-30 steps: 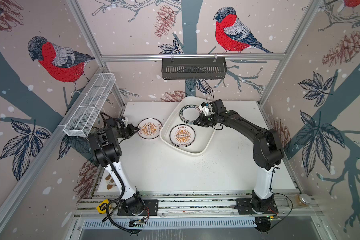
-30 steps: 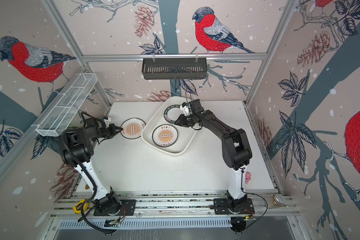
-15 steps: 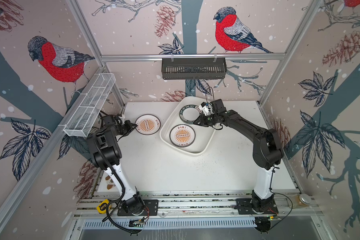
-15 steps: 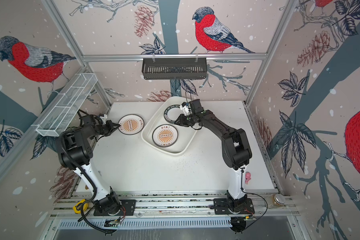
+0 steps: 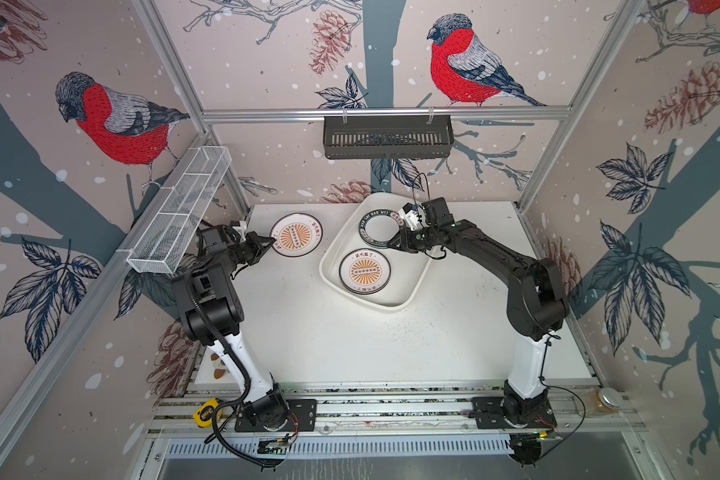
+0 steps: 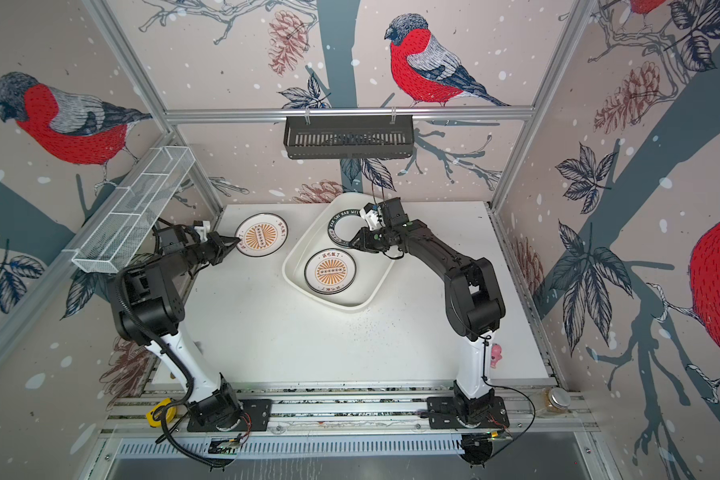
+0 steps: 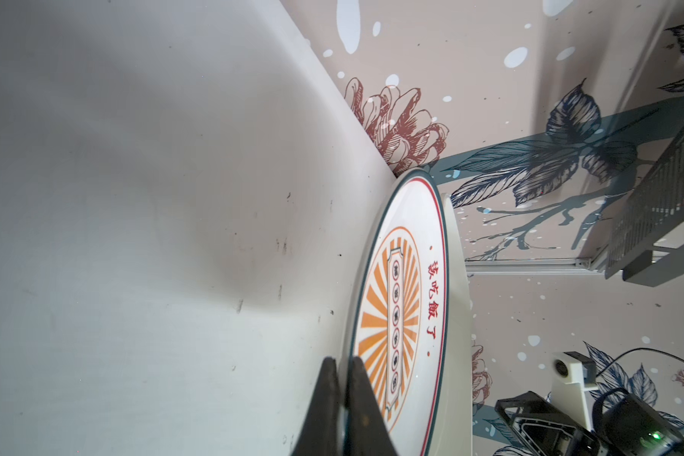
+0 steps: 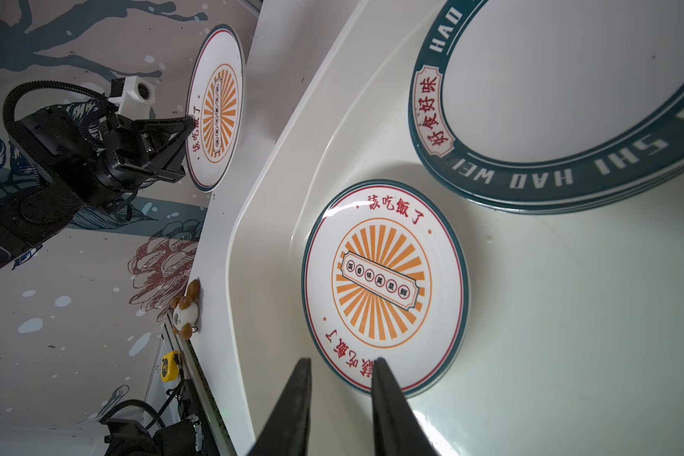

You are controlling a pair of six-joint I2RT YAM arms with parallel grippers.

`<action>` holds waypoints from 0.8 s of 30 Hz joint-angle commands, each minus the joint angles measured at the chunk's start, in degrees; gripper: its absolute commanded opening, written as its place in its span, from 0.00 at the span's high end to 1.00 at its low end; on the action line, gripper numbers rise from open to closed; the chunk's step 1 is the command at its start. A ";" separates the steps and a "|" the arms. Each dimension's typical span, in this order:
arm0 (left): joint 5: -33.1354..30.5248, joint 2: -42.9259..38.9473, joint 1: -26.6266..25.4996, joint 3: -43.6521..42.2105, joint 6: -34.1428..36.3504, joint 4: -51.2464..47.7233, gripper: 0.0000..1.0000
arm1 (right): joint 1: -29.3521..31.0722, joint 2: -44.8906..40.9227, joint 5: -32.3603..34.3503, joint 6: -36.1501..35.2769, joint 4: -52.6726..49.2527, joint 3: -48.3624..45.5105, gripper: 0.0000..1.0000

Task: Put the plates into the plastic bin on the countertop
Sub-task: 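Grip the plate rim and tilt it upright with the left gripper, then carry the upright plate over the bin toward the right gripper with the left gripper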

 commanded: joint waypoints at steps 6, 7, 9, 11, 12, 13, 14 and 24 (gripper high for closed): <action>5.08 -2.37 -1.89 -2.16 -4.79 7.44 1.00 | 1.30 -1.21 -0.84 -1.50 1.73 0.72 0.63; 5.03 -2.60 -2.41 -2.46 -4.80 7.56 1.00 | 1.31 -1.34 -0.74 -1.52 1.86 0.74 0.63; 5.07 -2.97 -3.53 -3.01 -4.82 7.87 1.00 | 1.34 -1.50 -0.67 -1.58 2.11 0.61 0.62; 4.94 -3.35 -4.72 -3.37 -4.77 8.02 1.00 | 1.44 -1.84 -0.36 -1.63 2.30 0.29 0.61; 5.04 -3.60 -5.17 -3.49 -4.87 8.17 1.00 | 1.45 -2.10 -0.15 -1.76 2.37 0.12 0.61; 4.92 -4.01 -5.81 -3.65 -4.63 8.06 1.00 | 1.50 -2.36 0.07 -1.80 2.55 -0.01 0.61; 4.82 -4.32 -6.44 -3.85 -4.35 7.78 1.00 | 1.70 -2.65 0.32 -1.93 2.70 -0.27 0.60; 4.43 -7.98 -12.67 -5.05 -2.73 6.84 1.00 | 2.45 -3.30 1.77 -1.15 6.37 -2.25 0.56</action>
